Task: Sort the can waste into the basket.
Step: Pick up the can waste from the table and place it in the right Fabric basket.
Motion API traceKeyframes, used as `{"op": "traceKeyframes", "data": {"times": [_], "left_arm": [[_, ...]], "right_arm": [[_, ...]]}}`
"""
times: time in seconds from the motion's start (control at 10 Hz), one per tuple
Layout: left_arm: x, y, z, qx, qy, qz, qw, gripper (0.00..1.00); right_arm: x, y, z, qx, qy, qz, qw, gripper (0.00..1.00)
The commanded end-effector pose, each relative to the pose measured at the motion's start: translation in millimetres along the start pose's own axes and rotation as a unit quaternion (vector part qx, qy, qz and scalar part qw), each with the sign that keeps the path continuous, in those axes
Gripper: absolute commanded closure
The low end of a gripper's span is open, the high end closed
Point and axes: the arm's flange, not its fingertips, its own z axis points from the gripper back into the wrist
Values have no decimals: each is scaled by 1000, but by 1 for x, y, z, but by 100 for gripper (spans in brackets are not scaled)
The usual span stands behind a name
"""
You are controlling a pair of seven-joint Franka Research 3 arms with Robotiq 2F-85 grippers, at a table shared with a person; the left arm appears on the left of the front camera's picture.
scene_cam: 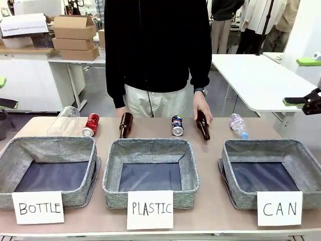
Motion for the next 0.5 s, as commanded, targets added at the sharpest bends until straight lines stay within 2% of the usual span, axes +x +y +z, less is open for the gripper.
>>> {"op": "traceKeyframes", "data": {"times": [0.0, 0.1, 0.2, 0.3, 0.4], "left_arm": [[54, 9, -24, 73, 3, -7, 997, 0], [89, 24, -49, 155, 24, 1, 988, 0], [127, 46, -89, 205, 64, 9, 977, 0], [149, 66, -124, 257, 97, 17, 961, 0], [156, 69, -144, 208, 110, 41, 971, 0]], "right_arm": [[3, 1, -2, 3, 3, 14, 1000, 0], [3, 1, -2, 3, 3, 14, 1000, 0], [3, 1, -2, 3, 3, 14, 1000, 0], [3, 1, -2, 3, 3, 14, 1000, 0], [3, 1, -2, 3, 3, 14, 1000, 0]]}}
